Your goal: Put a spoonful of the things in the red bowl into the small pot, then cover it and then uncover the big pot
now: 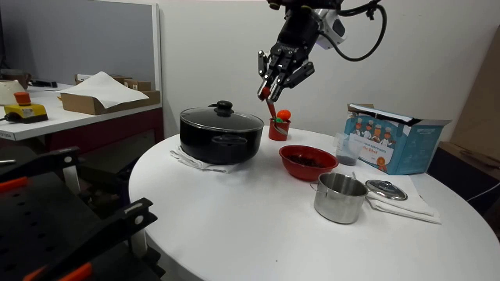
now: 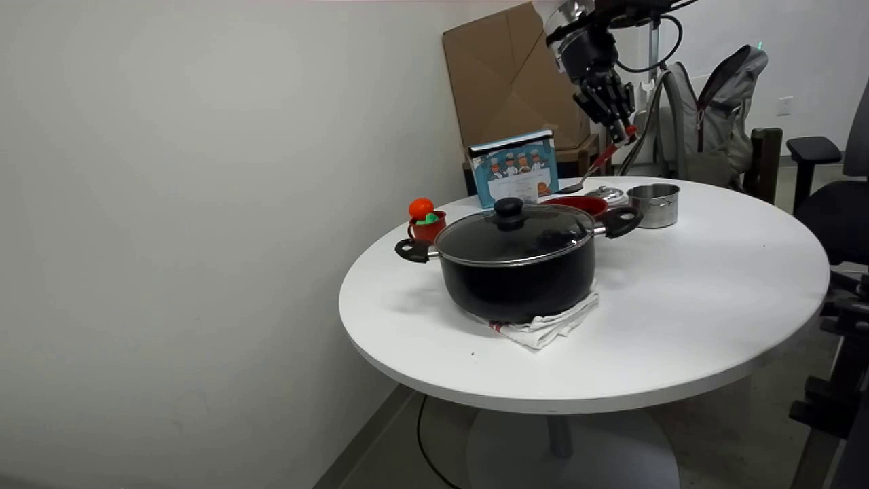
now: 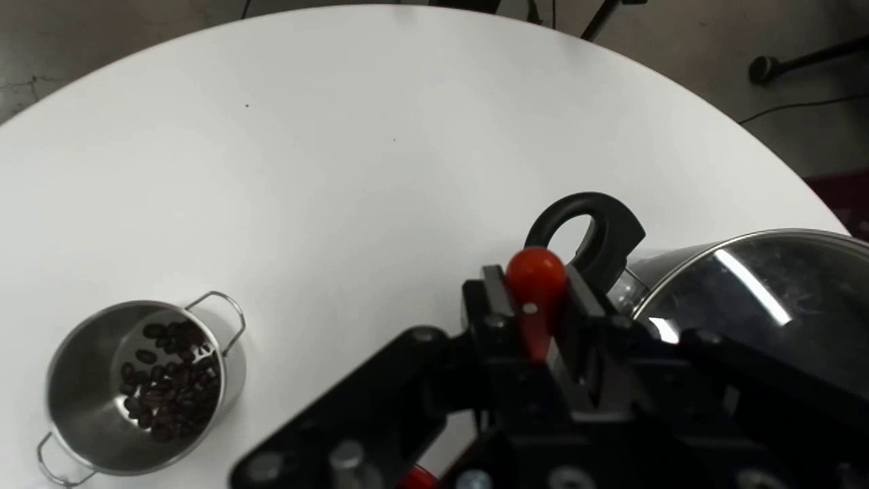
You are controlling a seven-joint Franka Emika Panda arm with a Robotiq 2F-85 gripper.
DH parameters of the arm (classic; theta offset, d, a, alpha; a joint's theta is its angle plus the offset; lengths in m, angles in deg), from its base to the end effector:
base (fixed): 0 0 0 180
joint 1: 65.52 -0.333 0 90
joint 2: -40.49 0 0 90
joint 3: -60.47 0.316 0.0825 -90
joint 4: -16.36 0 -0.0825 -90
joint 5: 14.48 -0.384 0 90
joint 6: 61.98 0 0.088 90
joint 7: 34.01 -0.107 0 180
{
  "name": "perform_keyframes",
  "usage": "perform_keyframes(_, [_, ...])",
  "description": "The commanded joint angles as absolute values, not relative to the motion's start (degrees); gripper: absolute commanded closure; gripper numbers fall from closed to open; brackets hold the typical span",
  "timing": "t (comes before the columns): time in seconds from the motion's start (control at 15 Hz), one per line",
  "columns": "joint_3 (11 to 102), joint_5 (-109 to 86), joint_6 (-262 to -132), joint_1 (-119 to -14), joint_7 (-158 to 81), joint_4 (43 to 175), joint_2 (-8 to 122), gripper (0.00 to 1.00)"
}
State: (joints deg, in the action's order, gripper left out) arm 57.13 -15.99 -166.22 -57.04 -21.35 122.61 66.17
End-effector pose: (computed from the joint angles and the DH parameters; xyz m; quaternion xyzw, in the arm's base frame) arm 0.5688 -0.1155 0.2516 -0.9711 -0.0007 0.2337 0.0494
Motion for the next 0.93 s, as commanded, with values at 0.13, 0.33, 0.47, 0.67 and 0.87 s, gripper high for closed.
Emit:
perform_keyframes(0.13, [56.81, -11.14, -175.89, -58.68, -22.03, 126.03, 66.71, 0.89])
perform_keyframes(0.33, [56.4, -9.43, -179.59, -58.68, -23.08, 125.72, 68.67, 0.89])
perform_keyframes(0.47, [56.08, -8.67, -181.18, -58.67, -23.66, 125.3, 70.36, 0.89])
perform_keyframes(0.67, [55.46, -7.62, -183.28, -58.66, -24.94, 124.34, 73.19, 0.89])
perform_keyframes(0.87, [54.95, -7.11, -184.58, -58.64, -26.18, 122.56, 75.91, 0.89])
